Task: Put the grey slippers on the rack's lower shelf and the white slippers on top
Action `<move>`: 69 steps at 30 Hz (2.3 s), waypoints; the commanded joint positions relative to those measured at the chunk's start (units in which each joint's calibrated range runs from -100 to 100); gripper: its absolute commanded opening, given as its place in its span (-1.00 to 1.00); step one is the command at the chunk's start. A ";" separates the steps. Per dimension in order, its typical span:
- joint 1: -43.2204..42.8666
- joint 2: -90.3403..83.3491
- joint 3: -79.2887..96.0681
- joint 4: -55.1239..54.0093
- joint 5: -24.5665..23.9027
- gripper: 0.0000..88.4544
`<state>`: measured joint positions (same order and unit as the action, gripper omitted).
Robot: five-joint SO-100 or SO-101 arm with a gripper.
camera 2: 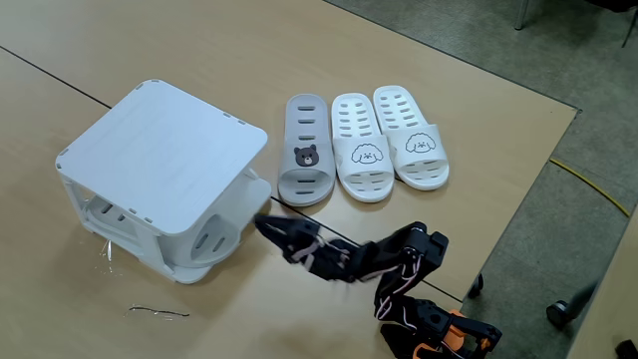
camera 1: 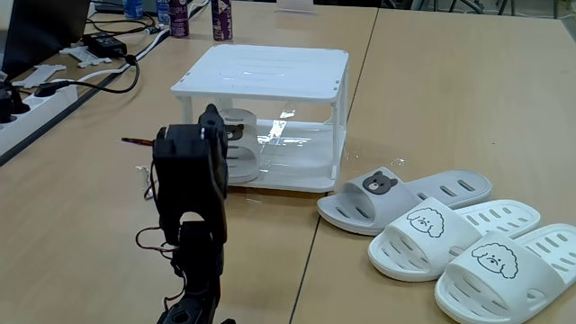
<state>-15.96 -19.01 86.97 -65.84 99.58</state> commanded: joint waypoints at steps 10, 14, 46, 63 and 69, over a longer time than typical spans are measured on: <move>10.12 20.57 7.89 -8.36 0.42 -0.98; 19.66 25.70 0.40 -8.36 0.42 -0.96; 34.13 59.94 -55.80 -7.76 0.42 -0.40; 37.25 73.41 -83.77 1.47 0.42 -0.43; 37.25 75.43 -89.99 7.34 0.42 -0.99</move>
<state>20.60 57.61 2.79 -60.09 99.58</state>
